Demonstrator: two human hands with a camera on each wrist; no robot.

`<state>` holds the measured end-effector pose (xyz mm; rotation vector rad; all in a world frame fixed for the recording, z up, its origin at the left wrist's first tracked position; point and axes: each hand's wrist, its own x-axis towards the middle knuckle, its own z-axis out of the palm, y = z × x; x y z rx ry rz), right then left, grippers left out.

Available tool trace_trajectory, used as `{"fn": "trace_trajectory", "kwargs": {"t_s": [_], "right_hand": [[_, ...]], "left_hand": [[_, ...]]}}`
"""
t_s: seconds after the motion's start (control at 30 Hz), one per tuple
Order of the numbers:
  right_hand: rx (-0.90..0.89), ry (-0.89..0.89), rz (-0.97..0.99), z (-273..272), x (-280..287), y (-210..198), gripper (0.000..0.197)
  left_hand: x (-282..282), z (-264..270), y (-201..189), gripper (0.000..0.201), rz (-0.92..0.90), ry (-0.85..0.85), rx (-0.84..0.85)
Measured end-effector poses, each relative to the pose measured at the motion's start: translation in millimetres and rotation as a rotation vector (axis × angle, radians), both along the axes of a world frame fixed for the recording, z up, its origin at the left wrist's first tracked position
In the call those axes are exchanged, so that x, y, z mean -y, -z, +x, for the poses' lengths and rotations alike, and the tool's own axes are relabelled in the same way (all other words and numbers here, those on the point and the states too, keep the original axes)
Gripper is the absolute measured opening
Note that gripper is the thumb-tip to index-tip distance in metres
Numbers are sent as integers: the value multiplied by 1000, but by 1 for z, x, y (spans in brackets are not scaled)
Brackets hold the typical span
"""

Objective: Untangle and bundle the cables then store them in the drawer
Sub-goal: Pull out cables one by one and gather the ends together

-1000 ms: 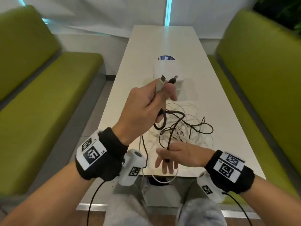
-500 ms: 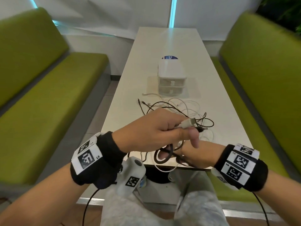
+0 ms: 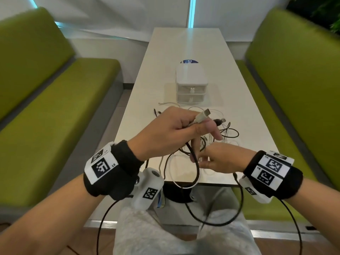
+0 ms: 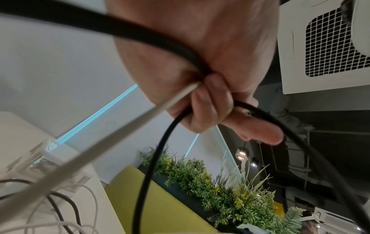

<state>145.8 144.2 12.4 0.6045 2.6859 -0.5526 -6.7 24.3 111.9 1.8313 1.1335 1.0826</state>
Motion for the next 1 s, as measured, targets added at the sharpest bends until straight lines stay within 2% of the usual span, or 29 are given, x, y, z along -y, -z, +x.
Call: {"fn": "trace_trajectory", "kwargs": {"t_s": [0.07, 0.13, 0.23, 0.3, 0.43, 0.5, 0.6, 0.67, 0.7, 0.73, 0.8, 0.87, 0.93, 1.0], "right_hand": [[-15, -6, 3, -4, 4, -3, 26], [-29, -24, -72, -10, 9, 2, 30], [-41, -45, -136, -16, 14, 10, 32], [-32, -43, -139, -17, 17, 14, 31], [-22, -65, -167, -15, 19, 15, 25], [20, -58, -105, -13, 14, 11, 28], [186, 62, 132, -6, -3, -6, 39], [146, 141, 168, 2, -8, -24, 47], [69, 147, 85, 4, -5, -36, 64], [-23, 129, -32, 2, 1, -45, 72], [-173, 42, -241, -6, 23, -55, 54], [-268, -19, -369, -15, 37, -50, 37], [-342, -5, -486, -20, 42, -46, 31], [-383, 84, -648, -20, 43, -43, 23]], "left_hand": [[-4, -2, 6, 24, -32, -22, 3], [-6, -2, 12, 26, -60, -45, 2], [-7, 3, 20, 37, -47, -52, -25], [-9, 4, 25, 32, -64, -74, -33], [-10, 3, 31, 34, -72, -131, 26], [-11, 3, 31, 34, -63, -165, 64], [-10, 0, 31, 33, -56, -199, 134], [-9, -2, 29, 34, -33, -205, 165], [-8, -2, 27, 35, -27, -193, 191], [-7, 0, 25, 35, -32, -174, 227], [-5, 4, 20, 35, -61, -128, 292], [-4, 7, 17, 34, -71, -103, 307], [-3, 7, 16, 32, -58, -118, 295], [-1, 5, 16, 32, -49, -146, 302]]}}
